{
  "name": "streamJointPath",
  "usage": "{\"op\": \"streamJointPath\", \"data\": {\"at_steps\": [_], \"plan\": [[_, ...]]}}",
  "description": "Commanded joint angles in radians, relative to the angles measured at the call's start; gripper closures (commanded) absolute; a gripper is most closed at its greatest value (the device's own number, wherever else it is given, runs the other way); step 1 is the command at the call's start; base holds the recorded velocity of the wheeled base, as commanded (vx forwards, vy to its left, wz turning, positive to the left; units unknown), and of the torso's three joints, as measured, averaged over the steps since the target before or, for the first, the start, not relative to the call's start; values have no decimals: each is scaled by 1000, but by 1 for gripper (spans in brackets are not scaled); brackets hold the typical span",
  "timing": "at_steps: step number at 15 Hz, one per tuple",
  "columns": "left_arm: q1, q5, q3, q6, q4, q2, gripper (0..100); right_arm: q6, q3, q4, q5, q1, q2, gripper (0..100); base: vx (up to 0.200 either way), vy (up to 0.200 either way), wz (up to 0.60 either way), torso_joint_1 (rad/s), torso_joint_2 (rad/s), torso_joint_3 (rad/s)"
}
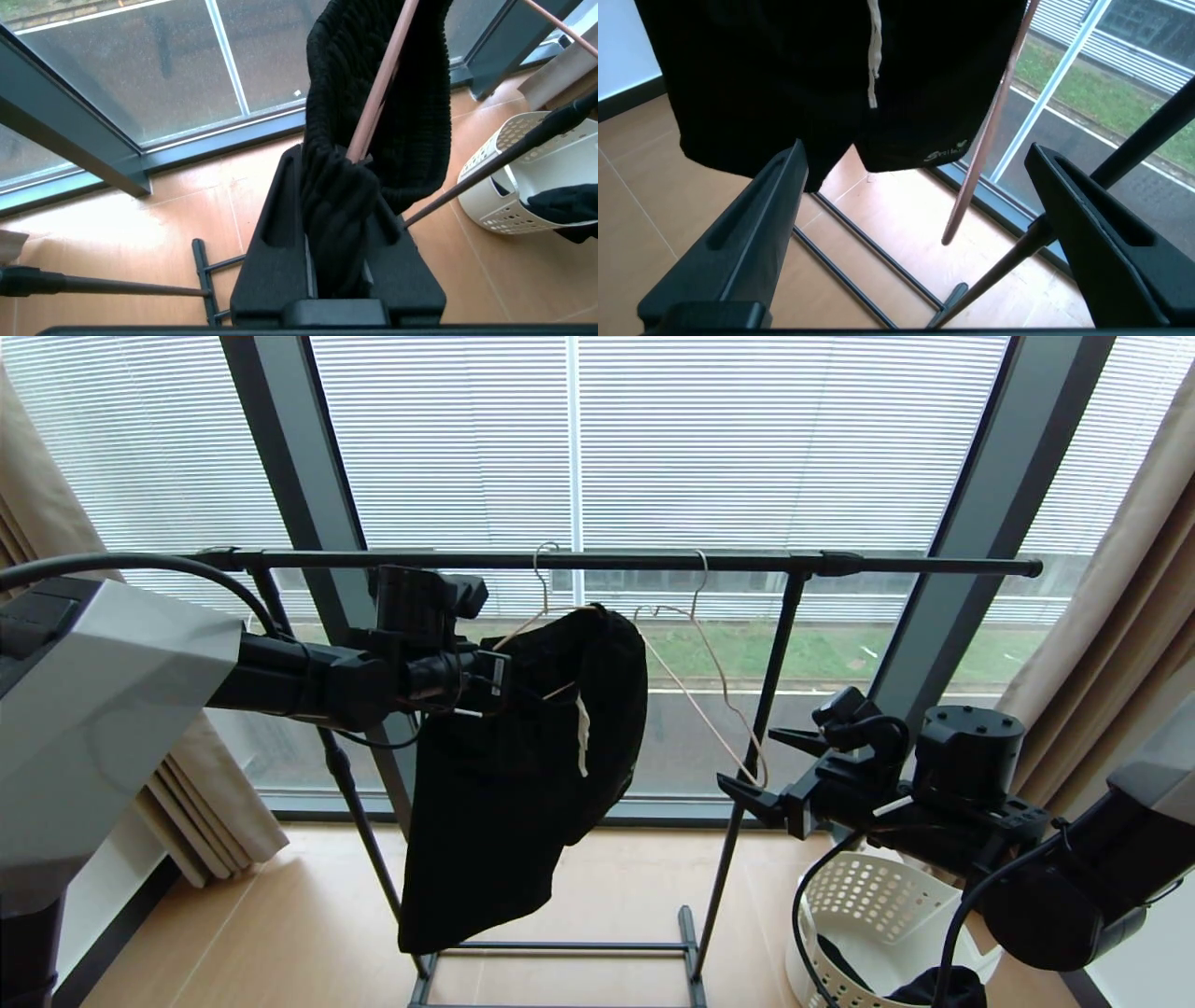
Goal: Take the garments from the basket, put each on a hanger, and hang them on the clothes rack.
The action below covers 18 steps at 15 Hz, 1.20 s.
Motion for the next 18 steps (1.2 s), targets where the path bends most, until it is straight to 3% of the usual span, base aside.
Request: {"op": "streamJointPath", "data": {"at_steps": [1, 10, 11, 18], "plan": [[-2, 0, 2, 0, 0, -1, 100, 0, 1, 0, 1, 0, 1, 0, 0, 0, 0, 0, 0, 0], [-8, 0, 22, 2, -1, -7, 100, 0, 1, 0, 1, 7, 5, 0, 0, 0, 0, 0, 0, 0], [-8, -2, 31, 2, 0, -9, 0, 0, 1, 0, 1, 7, 5, 0, 0, 0, 0, 0, 0, 0], [-16, -3, 163, 2, -3, -115, 0, 0, -5, 0, 1, 5, 21, 0, 0, 0, 0, 0, 0, 0]]}}
